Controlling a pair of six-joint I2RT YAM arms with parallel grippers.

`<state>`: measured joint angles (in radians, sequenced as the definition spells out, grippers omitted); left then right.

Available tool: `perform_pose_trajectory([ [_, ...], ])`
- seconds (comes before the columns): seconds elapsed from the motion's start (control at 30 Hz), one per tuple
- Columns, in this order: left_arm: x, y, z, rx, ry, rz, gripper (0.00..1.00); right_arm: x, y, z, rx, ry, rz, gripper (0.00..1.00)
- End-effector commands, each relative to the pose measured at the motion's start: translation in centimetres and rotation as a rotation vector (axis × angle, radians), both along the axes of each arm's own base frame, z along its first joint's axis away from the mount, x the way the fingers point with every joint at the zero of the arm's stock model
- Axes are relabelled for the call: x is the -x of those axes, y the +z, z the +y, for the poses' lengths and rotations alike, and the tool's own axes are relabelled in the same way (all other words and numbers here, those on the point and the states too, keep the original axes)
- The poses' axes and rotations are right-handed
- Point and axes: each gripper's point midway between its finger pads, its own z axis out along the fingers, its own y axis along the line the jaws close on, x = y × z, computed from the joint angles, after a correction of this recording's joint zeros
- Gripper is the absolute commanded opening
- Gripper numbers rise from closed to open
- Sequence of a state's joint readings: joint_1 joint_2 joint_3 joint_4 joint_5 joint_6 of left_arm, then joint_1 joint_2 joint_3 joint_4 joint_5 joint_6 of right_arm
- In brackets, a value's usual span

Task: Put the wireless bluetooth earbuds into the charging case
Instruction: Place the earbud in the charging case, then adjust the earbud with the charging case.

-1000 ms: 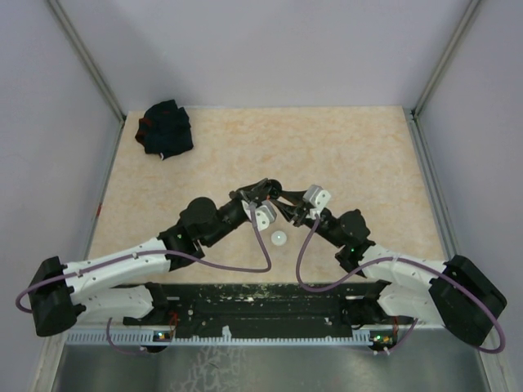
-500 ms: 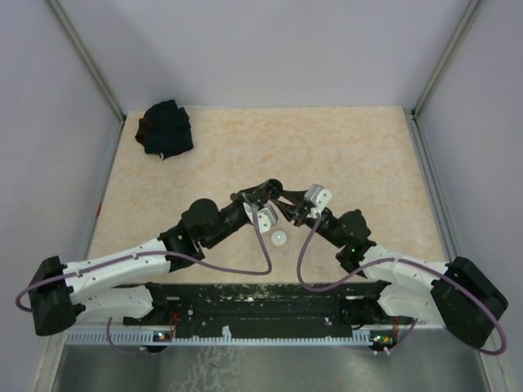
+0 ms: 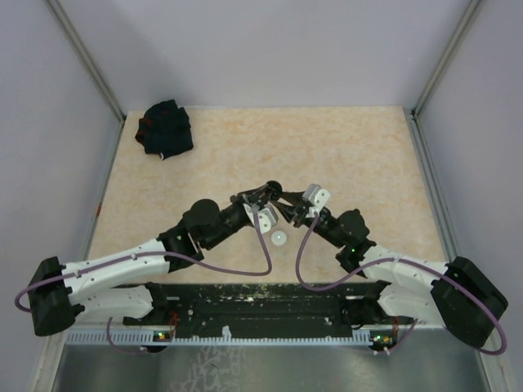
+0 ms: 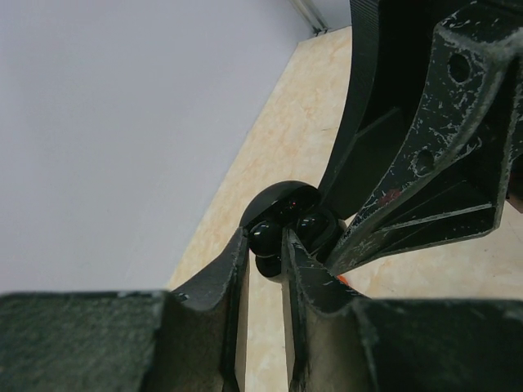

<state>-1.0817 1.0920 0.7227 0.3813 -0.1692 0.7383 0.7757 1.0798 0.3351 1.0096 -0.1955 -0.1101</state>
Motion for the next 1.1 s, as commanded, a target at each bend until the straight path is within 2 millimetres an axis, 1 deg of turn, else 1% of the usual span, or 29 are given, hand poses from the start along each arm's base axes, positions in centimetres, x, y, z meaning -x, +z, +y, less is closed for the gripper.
perform_pose_trajectory([
  [0.0, 1.2, 0.1, -0.5, 0.008, -0.046, 0.039, 0.25, -0.2, 4.7, -0.7, -0.106, -0.028, -0.084, 0.00],
  [0.33, 1.4, 0.1, -1.1, 0.010, -0.068, 0.062, 0.32, -0.2, 4.6, -0.7, -0.103, -0.027, -0.082, 0.00],
  [0.5, 1.3, 0.5, -0.9, 0.021, -0.056, 0.069, 0.37, -0.3, 4.5, -0.6, -0.101, -0.027, -0.078, 0.00],
  [0.6, 1.2, 1.2, -0.3, 0.052, -0.030, 0.080, 0.44, -0.3, 4.4, -0.6, -0.098, -0.030, -0.074, 0.00],
  [0.77, 0.0, 2.2, 1.6, 0.153, 0.102, 0.132, 0.57, -0.4, 4.2, -0.7, -0.095, -0.033, -0.070, 0.00],
  [0.9, -0.1, 2.1, 1.7, 0.182, 0.128, 0.197, 0.61, -0.4, 4.2, -0.7, -0.096, -0.033, -0.071, 0.00],
  [1.07, 0.9, 2.7, 1.1, 0.224, 0.061, 0.233, 0.68, -0.3, 4.3, -0.8, -0.096, -0.034, -0.073, 0.00],
])
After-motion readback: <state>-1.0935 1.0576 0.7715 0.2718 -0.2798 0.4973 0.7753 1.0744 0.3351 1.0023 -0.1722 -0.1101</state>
